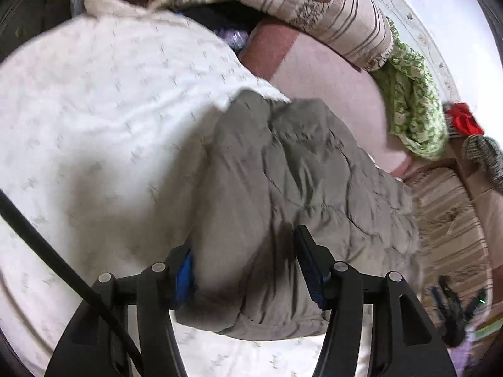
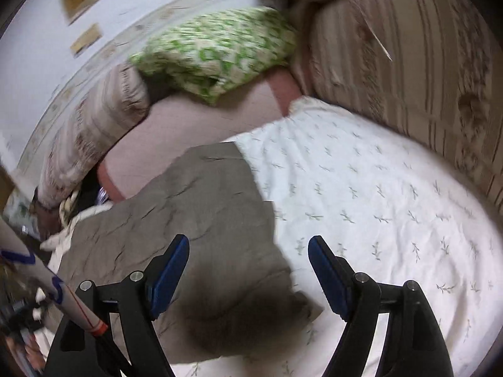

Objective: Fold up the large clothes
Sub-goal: 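Lift the held end and fold it over the jacket with both grippers, then press the folded jacket flat and open both grippers, then withdraw both tools back from the folded jacket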

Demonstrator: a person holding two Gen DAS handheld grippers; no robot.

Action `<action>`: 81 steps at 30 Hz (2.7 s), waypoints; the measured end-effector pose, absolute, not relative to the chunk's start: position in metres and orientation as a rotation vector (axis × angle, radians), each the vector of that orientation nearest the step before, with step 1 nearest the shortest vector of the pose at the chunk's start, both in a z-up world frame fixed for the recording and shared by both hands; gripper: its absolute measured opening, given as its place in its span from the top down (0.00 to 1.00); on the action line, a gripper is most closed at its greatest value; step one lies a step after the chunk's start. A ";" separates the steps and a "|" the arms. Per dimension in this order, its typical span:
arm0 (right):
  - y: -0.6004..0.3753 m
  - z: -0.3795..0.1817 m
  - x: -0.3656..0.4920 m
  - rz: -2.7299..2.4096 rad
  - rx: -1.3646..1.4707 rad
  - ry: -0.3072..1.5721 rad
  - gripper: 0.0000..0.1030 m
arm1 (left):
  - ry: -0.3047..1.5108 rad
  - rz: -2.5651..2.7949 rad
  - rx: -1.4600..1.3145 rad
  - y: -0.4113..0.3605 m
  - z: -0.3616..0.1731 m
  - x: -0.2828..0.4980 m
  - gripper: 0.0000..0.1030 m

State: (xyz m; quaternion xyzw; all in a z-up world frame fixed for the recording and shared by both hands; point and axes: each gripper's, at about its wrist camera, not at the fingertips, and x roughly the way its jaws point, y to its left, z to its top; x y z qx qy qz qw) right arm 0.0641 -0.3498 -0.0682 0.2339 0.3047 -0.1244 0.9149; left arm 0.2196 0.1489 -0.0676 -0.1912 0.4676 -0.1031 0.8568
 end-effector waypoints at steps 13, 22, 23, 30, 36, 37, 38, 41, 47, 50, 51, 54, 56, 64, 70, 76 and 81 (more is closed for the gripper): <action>-0.221 -0.085 0.111 -0.068 0.145 0.715 0.20 | 0.795 -0.147 -0.031 0.061 -0.023 0.178 0.33; -0.229 -0.126 0.171 -0.151 0.054 0.758 0.17 | 0.894 -0.048 0.084 0.016 -0.097 0.243 0.25; -0.232 -0.129 0.176 -0.156 0.053 0.757 0.14 | 0.877 -0.038 0.101 0.014 -0.099 0.247 0.21; -0.244 -0.141 0.218 -0.170 0.100 0.768 0.07 | 0.862 -0.039 0.108 0.014 -0.109 0.280 0.17; -0.244 -0.146 0.227 -0.178 0.095 0.744 0.05 | 0.853 -0.052 0.080 0.016 -0.109 0.281 0.15; -0.244 -0.144 0.225 -0.183 0.093 0.737 0.05 | 0.849 -0.049 0.082 0.016 -0.107 0.278 0.16; -0.243 -0.142 0.222 -0.194 0.093 0.734 0.05 | 0.844 -0.041 0.079 0.018 -0.103 0.274 0.16; -0.238 -0.126 0.206 -0.215 0.104 0.715 0.05 | 0.790 -0.034 0.044 0.026 -0.084 0.248 0.16; -0.221 -0.120 0.179 -0.192 0.068 0.713 0.05 | 0.822 0.011 0.121 0.027 -0.099 0.234 0.15; -0.217 -0.135 0.186 -0.202 0.033 0.730 0.05 | 0.799 0.026 0.129 0.025 -0.104 0.234 0.15; -0.217 -0.134 0.187 -0.207 0.031 0.731 0.05 | 0.789 0.034 0.146 0.022 -0.100 0.232 0.15; -0.220 -0.126 0.182 -0.205 0.072 0.725 0.05 | 0.720 0.052 0.154 0.022 -0.086 0.217 0.15; -0.221 -0.121 0.176 -0.206 0.094 0.718 0.05 | 0.660 0.084 0.153 0.026 -0.071 0.204 0.15; -0.211 -0.079 0.124 -0.190 0.141 0.633 0.05 | 0.361 0.221 0.134 0.039 0.004 0.109 0.14; -0.196 -0.062 0.062 -0.151 0.158 0.617 0.05 | 0.257 0.266 0.112 0.058 0.028 0.033 0.04; -0.178 -0.069 0.013 -0.150 0.133 0.668 0.05 | 0.330 0.189 0.066 0.068 0.031 -0.007 0.02; -0.171 -0.077 -0.015 -0.149 0.145 0.729 0.05 | 0.458 0.079 0.026 0.062 0.017 -0.027 0.02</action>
